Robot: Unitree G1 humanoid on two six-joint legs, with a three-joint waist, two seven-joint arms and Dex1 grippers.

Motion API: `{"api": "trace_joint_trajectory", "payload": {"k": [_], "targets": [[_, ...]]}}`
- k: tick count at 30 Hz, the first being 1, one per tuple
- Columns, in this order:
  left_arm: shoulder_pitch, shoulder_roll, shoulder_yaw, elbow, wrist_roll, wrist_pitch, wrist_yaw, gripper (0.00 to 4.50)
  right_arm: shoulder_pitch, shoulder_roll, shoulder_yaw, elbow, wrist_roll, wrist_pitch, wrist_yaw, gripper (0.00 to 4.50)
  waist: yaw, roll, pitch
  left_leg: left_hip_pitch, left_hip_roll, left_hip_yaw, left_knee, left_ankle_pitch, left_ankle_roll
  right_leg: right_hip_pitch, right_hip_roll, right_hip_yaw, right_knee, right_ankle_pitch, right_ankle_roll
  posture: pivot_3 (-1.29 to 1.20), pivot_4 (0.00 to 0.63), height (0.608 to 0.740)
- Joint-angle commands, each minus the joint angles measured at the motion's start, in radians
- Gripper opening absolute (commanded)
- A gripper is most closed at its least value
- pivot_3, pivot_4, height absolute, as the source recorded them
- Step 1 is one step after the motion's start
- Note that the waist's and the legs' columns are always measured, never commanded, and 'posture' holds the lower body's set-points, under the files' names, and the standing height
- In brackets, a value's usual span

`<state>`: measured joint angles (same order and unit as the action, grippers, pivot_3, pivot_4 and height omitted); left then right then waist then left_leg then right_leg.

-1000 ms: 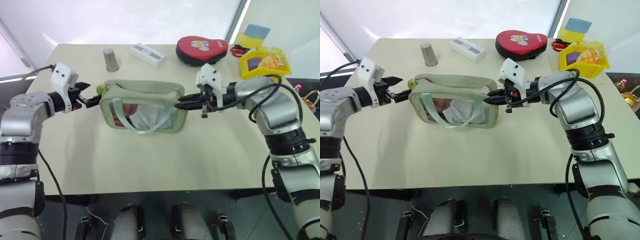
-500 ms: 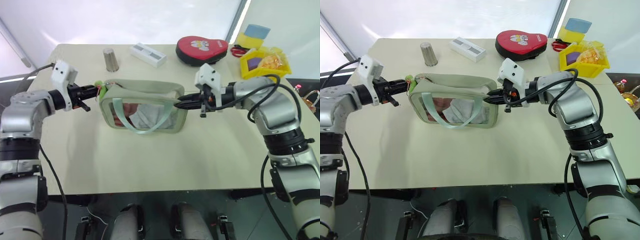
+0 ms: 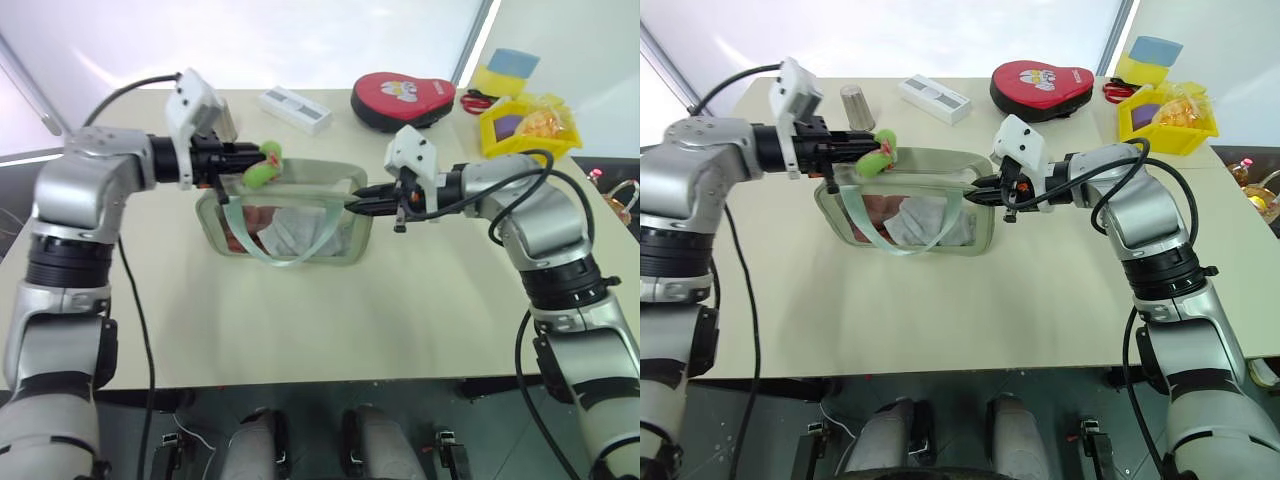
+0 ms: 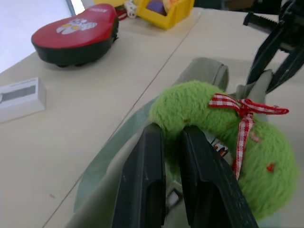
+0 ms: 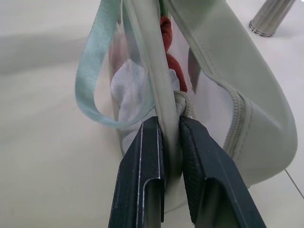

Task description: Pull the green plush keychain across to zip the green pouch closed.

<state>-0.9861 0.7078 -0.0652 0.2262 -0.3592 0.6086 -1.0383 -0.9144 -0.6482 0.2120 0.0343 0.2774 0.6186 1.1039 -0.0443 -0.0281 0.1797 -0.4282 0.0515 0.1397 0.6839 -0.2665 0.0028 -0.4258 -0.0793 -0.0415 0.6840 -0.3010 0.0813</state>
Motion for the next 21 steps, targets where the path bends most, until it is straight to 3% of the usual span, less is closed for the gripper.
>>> {"api": "trace_joint_trajectory", "payload": {"k": [1,6,9,13,17,21], "targets": [[-0.049,0.017,0.033,0.021,0.019,-0.041,0.0,1.88,-0.009,-0.006,-0.029,-0.017,-0.003,-0.019,-0.007,0.57,0.001,0.0,0.0,0.0,0.0,0.0,0.0,0.0,0.0,0.0,0.0,0.0,0.0,0.0,0.0,0.0,0.15,0.74],[-0.066,0.122,0.068,-0.023,0.007,0.003,-0.056,4.46,-0.012,-0.006,-0.03,-0.004,-0.005,-0.027,-0.012,0.57,0.001,0.0,0.0,0.0,0.0,0.0,0.0,0.0,0.0,0.0,-0.001,0.0,0.0,0.0,0.0,0.0,0.15,0.74],[-0.013,0.255,0.08,-0.059,0.027,-0.014,-0.122,4.46,-0.014,-0.006,-0.028,0.01,-0.007,-0.04,-0.007,0.57,-0.001,0.0,0.0,0.0,0.0,0.0,-0.001,0.0,0.0,-0.001,0.0,0.0,0.0,0.0,0.0,0.0,0.15,0.74],[0.114,0.344,0.137,-0.168,-0.032,0.064,-0.154,4.46,-0.02,-0.005,-0.025,0.031,-0.011,-0.056,-0.003,0.57,0.003,0.001,0.0,0.0,0.0,0.0,-0.001,0.0,0.0,0.0,0.0,0.0,0.0,0.0,0.0,0.0,0.15,0.74],[0.292,0.332,0.176,-0.32,-0.063,0.11,-0.099,4.46,-0.033,0.002,-0.023,0.046,-0.017,-0.061,0.001,0.57,0.01,0.0,0.0,0.0,0.0,0.0,0.0,0.0,0.0,0.001,-0.001,0.0,0.0,0.0,0.0,0.0,0.15,0.74],[0.374,0.252,0.17,-0.335,-0.009,0.054,0.028,4.46,-0.035,0.007,-0.023,0.04,-0.017,-0.053,0.005,0.57,0.009,0.0,0.0,0.0,0.0,-0.001,0.0,0.0,0.0,0.001,-0.001,0.0,0.0,0.0,0.0,0.0,0.15,0.74]]}}
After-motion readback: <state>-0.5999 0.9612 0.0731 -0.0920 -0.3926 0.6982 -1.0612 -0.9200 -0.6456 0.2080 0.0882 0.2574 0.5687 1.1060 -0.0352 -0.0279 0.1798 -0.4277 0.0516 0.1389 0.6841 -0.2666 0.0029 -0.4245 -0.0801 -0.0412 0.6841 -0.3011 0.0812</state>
